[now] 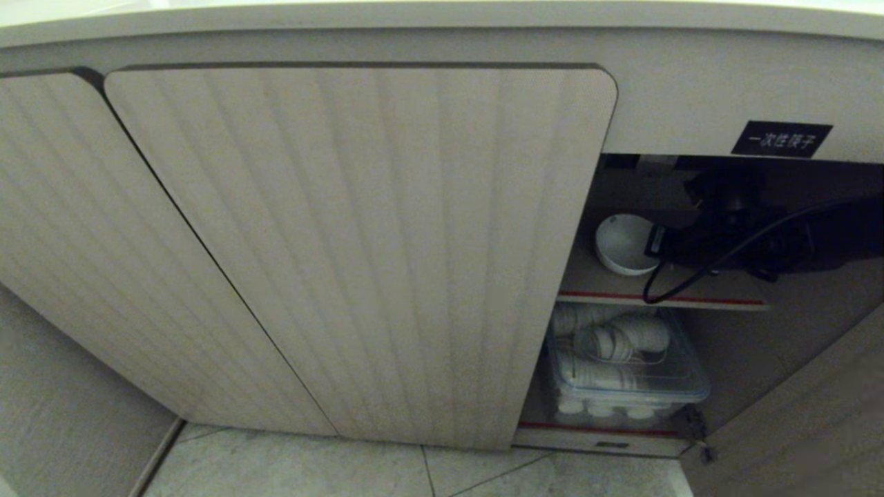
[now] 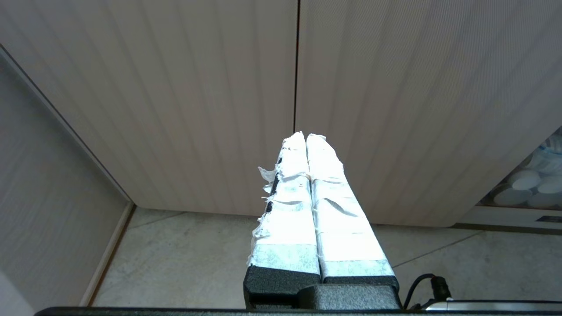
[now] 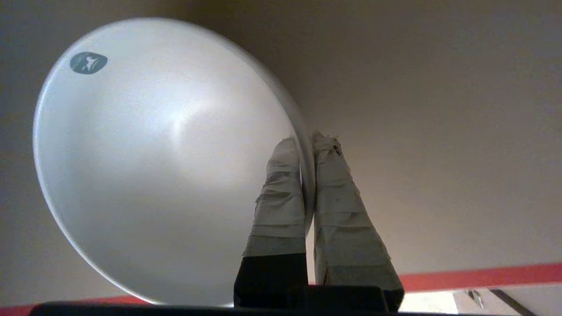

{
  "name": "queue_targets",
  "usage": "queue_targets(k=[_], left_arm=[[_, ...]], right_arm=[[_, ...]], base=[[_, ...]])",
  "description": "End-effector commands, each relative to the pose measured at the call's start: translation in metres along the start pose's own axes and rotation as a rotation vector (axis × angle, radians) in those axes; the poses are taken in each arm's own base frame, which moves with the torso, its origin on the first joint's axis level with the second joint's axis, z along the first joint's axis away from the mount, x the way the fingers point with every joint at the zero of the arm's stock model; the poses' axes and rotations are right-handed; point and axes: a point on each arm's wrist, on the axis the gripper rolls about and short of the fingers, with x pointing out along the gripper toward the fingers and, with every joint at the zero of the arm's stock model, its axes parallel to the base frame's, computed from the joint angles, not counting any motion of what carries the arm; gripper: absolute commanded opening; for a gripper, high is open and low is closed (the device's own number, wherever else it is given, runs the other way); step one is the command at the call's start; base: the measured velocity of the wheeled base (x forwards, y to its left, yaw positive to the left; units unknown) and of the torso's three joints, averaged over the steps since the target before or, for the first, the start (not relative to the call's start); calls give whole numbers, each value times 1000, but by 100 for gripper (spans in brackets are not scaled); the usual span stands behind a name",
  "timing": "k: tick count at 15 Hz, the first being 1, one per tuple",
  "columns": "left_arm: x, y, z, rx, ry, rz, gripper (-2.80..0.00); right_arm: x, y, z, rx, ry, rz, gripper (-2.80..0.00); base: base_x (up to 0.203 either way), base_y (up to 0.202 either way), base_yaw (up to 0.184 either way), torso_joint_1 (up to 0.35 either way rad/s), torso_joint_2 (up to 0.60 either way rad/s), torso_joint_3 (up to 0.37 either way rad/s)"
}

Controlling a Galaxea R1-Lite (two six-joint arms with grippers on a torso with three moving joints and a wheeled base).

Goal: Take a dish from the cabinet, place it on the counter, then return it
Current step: Take the bowl from the cabinet

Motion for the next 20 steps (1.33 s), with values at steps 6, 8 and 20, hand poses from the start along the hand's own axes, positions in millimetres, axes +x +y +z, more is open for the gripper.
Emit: queue_targets(k=[6,8,20], left_arm=[[0,0,0,0,1,0,-280],[0,0,0,0,0,-1,-280],[0,0,0,0,-1,-1,-280]], right_arm=[[-13,0,2,78,-3,11,-280],[-17,-1,0,87,9,7,-280],[-45,-8,-16,93,76,-19,-280]], base=[[0,0,0,0,0,0],[0,0,0,0,0,0],[0,0,0,0,0,0]])
